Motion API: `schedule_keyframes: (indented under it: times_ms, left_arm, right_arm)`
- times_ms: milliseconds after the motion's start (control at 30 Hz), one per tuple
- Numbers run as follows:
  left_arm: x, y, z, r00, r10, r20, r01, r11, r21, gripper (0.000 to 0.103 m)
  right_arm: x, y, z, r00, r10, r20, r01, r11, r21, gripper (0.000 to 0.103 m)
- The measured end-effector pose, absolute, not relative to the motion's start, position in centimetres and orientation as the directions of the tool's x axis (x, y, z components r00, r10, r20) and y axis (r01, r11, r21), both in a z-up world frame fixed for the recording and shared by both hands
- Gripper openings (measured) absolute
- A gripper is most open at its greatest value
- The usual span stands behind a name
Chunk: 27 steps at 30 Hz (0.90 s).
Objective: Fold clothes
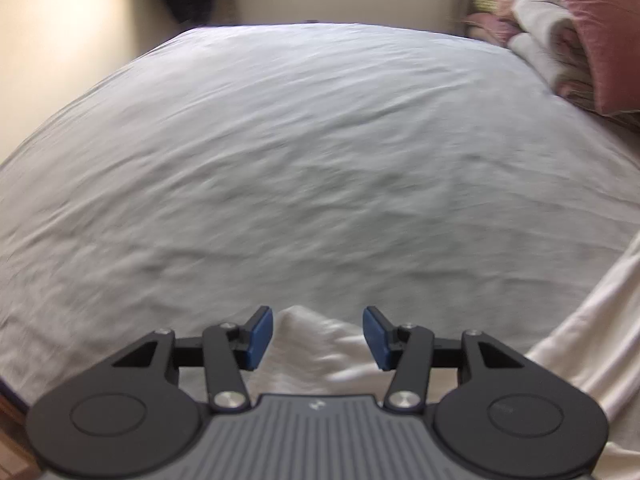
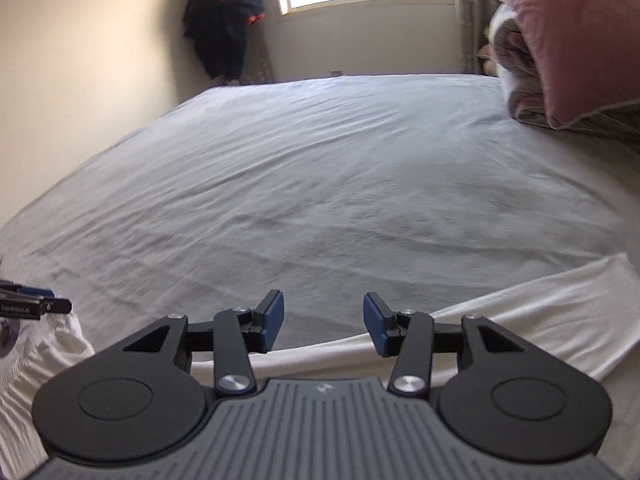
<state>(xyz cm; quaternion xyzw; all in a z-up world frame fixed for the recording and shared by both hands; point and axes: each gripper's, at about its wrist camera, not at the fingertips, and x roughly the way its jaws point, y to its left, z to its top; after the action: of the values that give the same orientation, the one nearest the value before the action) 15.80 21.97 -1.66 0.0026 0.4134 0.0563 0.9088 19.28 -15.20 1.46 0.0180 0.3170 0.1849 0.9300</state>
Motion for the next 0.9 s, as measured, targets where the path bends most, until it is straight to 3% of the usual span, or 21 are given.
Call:
schedule_keyframes:
  times_ms: [233, 400, 633, 833, 900]
  left_arm:
    - [15.3, 24.3, -2.9, 0.668, 0.06, -0.742, -0.129, 0.991, -0.036, 0.052]
    - [14.7, 24.6, -3.7, 0.692, 0.034, -0.721, -0.136, 0.987, -0.084, 0.046]
    - [13.7, 23.8, -4.0, 0.736, 0.045, -0.676, -0.119, 0.991, -0.064, 0.017]
    - [12.7, 23.1, -3.6, 0.78, 0.098, -0.618, -0.143, 0.99, -0.023, 0.008]
    - [12.4, 23.0, -3.6, 0.794, 0.115, -0.597, -0.156, 0.988, -0.016, 0.007]
  right_arm:
    - [20.5, -12.3, 0.6, 0.691, 0.328, -0.644, -0.438, 0.899, -0.012, 0.051]
    - [22.1, -11.4, -0.2, 0.656, 0.27, -0.705, -0.507, 0.849, -0.146, 0.051]
    - [24.0, -12.0, -1.0, 0.614, 0.219, -0.758, -0.555, 0.803, -0.217, 0.051]
    - [24.7, -11.6, -3.1, 0.567, 0.175, -0.805, -0.587, 0.771, -0.245, 0.051]
    - [24.2, -11.2, -3.3, 0.557, 0.176, -0.811, -0.603, 0.758, -0.249, 0.035]
